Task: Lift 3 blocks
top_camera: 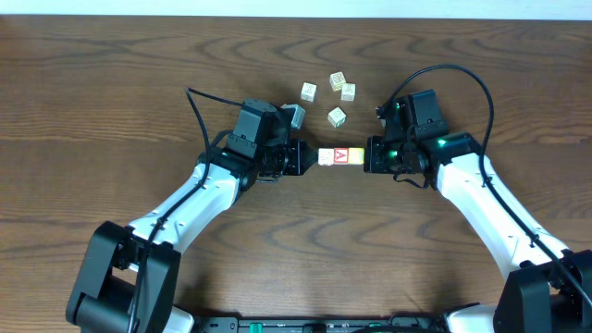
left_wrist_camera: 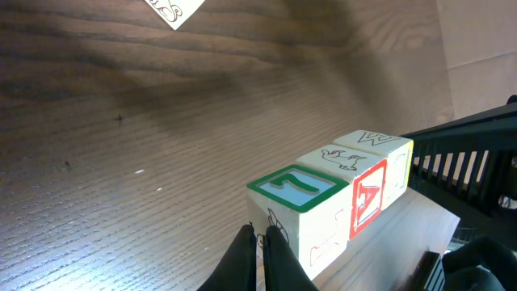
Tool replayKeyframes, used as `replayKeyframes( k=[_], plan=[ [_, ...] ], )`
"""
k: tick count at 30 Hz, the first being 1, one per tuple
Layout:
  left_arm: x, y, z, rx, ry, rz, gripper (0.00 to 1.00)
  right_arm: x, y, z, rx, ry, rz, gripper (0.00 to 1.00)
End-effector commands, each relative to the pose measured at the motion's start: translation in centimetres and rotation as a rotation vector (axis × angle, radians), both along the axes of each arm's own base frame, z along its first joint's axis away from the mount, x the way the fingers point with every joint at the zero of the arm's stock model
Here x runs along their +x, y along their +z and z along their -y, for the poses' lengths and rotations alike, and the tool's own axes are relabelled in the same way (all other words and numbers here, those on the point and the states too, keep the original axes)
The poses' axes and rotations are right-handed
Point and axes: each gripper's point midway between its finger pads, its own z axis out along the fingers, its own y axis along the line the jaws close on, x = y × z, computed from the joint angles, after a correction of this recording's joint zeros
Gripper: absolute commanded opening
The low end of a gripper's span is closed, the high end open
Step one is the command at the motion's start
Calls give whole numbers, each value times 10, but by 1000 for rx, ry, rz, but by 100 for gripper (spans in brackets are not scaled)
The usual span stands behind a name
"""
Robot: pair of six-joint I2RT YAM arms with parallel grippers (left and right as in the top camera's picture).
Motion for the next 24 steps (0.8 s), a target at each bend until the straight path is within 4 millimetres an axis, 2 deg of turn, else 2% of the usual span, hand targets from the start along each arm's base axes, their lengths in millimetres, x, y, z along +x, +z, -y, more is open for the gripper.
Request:
replayKeyframes(
  k=[1, 17, 24],
  plan=[
    [-7, 21, 16, -53, -53, 26, 7, -5, 25, -28, 102, 90, 32, 1],
    [-9, 9, 15, -37, -52, -7, 7, -4, 18, -22, 60, 71, 25, 1],
    [-10, 7, 14, -32, -49, -14, 7, -8, 4, -29, 38, 92, -10, 1]
  ],
)
